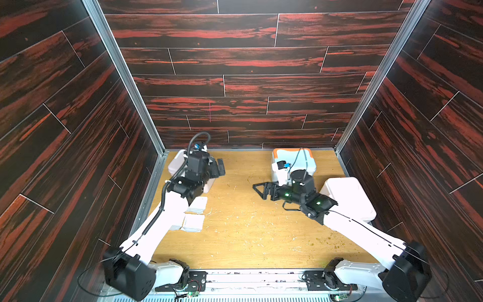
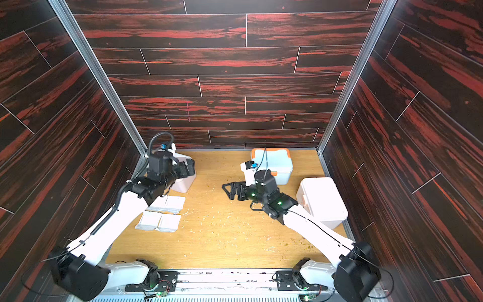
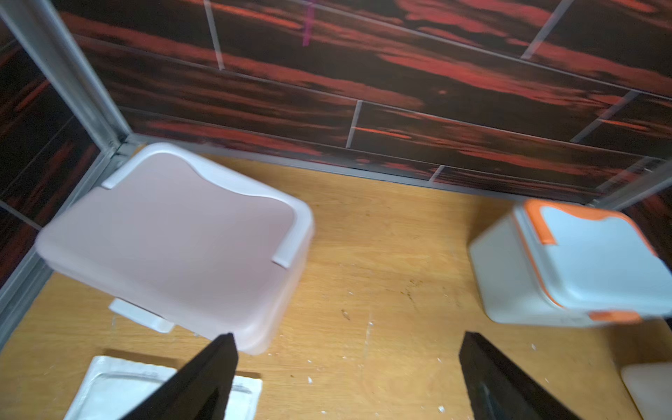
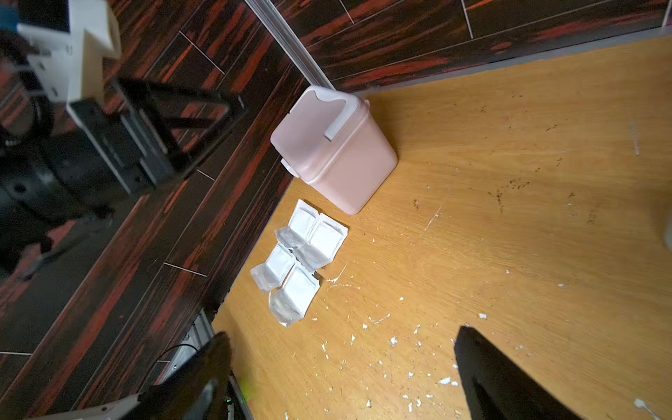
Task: Open first aid kits and take out gauze
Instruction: Move the first aid kit to the center of the board.
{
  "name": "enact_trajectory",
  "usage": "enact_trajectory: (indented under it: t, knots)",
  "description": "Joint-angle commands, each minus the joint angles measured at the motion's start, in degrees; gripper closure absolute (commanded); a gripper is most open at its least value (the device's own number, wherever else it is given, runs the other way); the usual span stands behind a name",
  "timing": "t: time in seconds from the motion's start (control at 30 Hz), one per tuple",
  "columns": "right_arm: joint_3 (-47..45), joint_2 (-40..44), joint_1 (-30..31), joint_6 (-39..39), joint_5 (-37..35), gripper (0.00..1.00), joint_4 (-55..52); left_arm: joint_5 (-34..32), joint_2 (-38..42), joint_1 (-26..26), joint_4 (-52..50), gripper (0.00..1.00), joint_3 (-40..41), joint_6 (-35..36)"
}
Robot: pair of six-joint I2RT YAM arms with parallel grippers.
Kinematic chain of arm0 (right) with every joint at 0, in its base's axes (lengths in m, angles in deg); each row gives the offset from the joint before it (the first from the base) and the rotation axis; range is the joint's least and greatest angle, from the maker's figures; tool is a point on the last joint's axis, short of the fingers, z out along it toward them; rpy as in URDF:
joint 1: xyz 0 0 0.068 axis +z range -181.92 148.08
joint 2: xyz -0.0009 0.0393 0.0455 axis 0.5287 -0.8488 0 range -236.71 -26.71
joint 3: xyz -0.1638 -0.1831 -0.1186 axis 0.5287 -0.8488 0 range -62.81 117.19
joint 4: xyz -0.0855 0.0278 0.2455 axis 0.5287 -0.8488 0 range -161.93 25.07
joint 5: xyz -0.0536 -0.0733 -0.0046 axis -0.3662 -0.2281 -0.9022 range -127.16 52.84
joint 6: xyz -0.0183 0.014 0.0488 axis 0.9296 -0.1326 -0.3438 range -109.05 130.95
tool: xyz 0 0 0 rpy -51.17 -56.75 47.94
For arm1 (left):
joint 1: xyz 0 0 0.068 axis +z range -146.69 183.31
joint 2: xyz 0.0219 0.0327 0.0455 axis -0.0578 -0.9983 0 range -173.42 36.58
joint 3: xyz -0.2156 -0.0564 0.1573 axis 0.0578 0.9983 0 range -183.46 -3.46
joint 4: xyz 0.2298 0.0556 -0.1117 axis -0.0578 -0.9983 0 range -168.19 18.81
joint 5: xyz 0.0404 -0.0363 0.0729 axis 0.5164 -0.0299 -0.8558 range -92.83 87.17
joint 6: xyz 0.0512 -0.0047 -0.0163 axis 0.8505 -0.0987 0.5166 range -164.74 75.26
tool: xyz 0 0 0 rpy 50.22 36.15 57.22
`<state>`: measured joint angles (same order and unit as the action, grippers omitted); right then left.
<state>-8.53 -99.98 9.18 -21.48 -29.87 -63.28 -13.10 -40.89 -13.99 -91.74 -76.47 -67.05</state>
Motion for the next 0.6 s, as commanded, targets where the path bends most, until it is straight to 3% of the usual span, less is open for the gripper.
enact_trajectory:
  t: [0.0,0.3,0.57]
  knots:
    - [-1.0,-2.8,3.0,1.2,-7.0,0.01,6.8,5.6,-4.9,6.3,-4.8,0.0,-6.1,-1.8]
    - [-5.6,-4.1,6.4,9.1,-15.4,0.01,9.4,8.7,-19.1,21.2,-4.2,0.0,-15.6,-5.7]
    - [-7.7,-3.4,7.6,12.8,-16.3,0.01,8.1,6.8,-34.5,26.5,-10.6,0.0,-30.7,-2.3]
